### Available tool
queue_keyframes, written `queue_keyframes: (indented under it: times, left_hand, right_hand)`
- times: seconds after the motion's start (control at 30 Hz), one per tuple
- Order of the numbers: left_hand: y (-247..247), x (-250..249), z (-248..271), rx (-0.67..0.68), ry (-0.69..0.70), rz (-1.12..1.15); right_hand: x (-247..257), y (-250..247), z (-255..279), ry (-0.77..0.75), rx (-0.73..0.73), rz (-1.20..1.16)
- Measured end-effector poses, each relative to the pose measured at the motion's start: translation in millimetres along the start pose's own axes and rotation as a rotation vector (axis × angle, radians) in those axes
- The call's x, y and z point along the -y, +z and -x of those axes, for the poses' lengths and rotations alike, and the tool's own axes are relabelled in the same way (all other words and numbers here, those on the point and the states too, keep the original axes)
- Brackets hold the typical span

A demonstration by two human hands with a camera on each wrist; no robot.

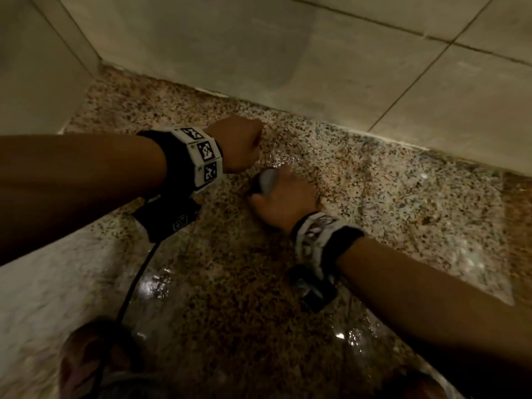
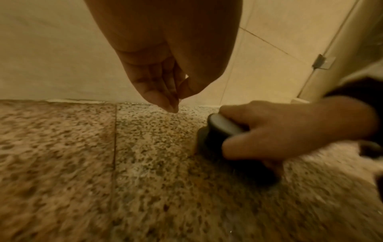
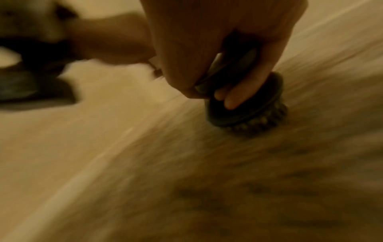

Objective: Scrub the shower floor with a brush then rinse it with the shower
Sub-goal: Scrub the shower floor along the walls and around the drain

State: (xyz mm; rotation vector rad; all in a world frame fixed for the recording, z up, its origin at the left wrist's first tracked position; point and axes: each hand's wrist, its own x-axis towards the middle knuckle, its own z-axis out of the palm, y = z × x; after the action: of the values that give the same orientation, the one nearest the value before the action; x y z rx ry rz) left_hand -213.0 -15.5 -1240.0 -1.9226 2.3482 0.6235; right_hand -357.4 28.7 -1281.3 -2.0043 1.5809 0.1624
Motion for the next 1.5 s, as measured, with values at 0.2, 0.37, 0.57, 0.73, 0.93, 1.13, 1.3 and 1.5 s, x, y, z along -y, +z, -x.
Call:
queue_keyframes:
  times: [0.2,0.37,0.57,0.73,0.93,1.13,1.3,1.5]
  left_hand:
    - [-1.2,4.2,14.5,-0.036,-0.05,0.036]
    - [-7.7,18.7,31.3,-0.18,-0.141,0.138]
    - [-3.0,30.5,54.3,-0.162,-0.26,0.195]
    - [-14.9,26.3,52.4,-0.178,-0.285,0.176]
    - [-28.1,42.0,64.1,-0.279,-0.319,0.205]
    - [-14.0,66.4,93.3,-0.283,-0.485,0.225]
    - [-17.2,70.9,100.7,-0.263,-0.478,0.202]
    - [-22.5,62.5,91.0,-0.29,-0.432,0.229]
  right_hand:
    - [19.0,-17.0,-27.8,-0.07,0.048,-0.216]
    - [-55.3,-62.6,-51.4,0.239,-0.218,0.041]
    - [17.5,17.8,-8.2,-0.084,-0.024,0.112]
    - [71.6,33.4,-1.4,-0.24,0.224,-0.15]
    - [4.3,-41.7,-51.8,0.066,-0.157,-0.026]
    - [53.3,24.2,-33.8,-0.073,-0.032,0.092]
    - [120.2,64.9,-6.4,-0.347,0.33,-0.003]
    - [50.6,-20.5,-58.3,-0.126,-0.101,-0.151]
